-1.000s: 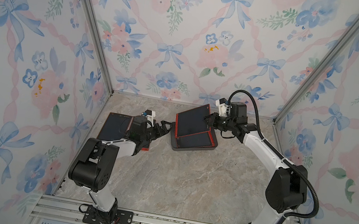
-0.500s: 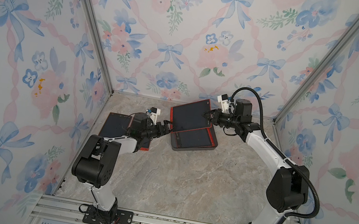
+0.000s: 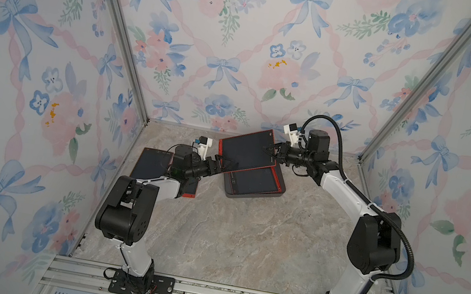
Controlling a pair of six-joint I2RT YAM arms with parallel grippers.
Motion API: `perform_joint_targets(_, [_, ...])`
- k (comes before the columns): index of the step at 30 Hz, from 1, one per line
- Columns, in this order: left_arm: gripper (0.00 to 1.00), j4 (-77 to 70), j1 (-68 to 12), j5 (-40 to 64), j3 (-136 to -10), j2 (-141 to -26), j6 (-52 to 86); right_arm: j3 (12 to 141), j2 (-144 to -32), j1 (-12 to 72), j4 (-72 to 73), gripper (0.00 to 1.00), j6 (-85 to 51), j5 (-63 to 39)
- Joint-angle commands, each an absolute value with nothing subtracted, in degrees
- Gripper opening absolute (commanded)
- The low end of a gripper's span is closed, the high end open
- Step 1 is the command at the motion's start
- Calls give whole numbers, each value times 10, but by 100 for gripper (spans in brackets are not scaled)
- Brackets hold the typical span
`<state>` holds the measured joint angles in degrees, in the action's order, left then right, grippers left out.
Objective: Take out the writing tablet from the storage box
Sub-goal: Pick up the writing tablet from the storage box.
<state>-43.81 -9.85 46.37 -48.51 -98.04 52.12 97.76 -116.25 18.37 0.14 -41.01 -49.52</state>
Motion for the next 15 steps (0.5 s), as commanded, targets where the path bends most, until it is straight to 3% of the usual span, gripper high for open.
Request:
perform_joint_targets(1, [85,-474,-93,484,-495,-983,536,972,-1186,175,38,0,-425,-529])
perform_joint_targets(15, [70,-548,-91,507,-487,-980,592,940,-1262,152,312,3,-611,-627])
